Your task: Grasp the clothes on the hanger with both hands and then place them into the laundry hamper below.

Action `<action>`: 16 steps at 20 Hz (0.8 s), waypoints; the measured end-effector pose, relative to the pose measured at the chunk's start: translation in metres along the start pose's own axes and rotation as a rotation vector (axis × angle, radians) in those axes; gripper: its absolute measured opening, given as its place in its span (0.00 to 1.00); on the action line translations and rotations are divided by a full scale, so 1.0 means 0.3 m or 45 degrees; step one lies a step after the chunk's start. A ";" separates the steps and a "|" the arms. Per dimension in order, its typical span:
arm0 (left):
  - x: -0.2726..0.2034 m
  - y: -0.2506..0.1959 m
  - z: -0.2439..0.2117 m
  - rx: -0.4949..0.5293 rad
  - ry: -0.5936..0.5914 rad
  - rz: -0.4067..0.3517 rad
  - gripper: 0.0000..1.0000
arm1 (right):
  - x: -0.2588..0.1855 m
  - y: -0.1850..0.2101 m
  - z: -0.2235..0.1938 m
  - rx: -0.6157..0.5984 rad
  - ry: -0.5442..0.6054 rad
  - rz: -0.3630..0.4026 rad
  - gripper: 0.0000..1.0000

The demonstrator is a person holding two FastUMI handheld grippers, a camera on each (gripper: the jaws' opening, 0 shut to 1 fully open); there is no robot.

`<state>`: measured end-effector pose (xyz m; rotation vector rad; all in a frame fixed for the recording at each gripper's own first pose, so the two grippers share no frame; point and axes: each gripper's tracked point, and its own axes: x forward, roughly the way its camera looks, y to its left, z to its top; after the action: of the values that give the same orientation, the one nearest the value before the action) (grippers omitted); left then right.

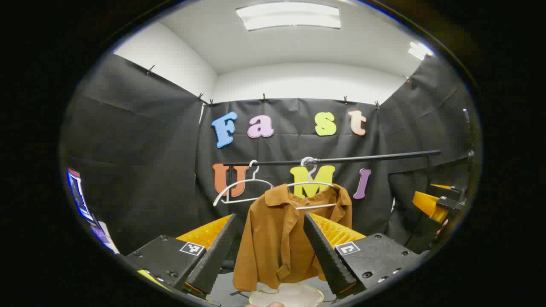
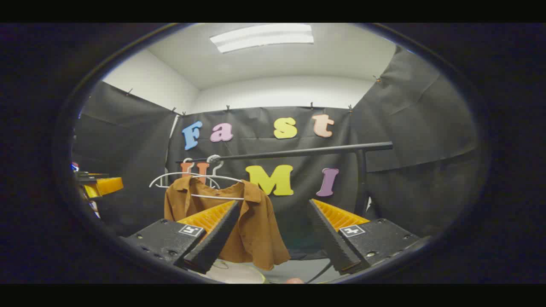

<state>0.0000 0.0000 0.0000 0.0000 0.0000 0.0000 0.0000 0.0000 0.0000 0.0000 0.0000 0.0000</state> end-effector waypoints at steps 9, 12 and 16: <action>-0.023 0.019 0.085 -0.008 -0.087 0.015 1.00 | -0.043 0.051 0.091 -0.021 -0.088 0.014 1.00; -0.025 0.028 0.105 0.008 -0.108 0.031 0.96 | -0.048 0.047 0.106 -0.016 -0.096 0.015 1.00; -0.023 0.028 0.086 -0.004 -0.083 0.046 1.00 | -0.038 0.030 0.076 0.015 -0.064 0.004 1.00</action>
<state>-0.0068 0.0084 0.0258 -0.0035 -0.0653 0.0361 -0.0114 0.0091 0.0228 0.0120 -0.0506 0.0033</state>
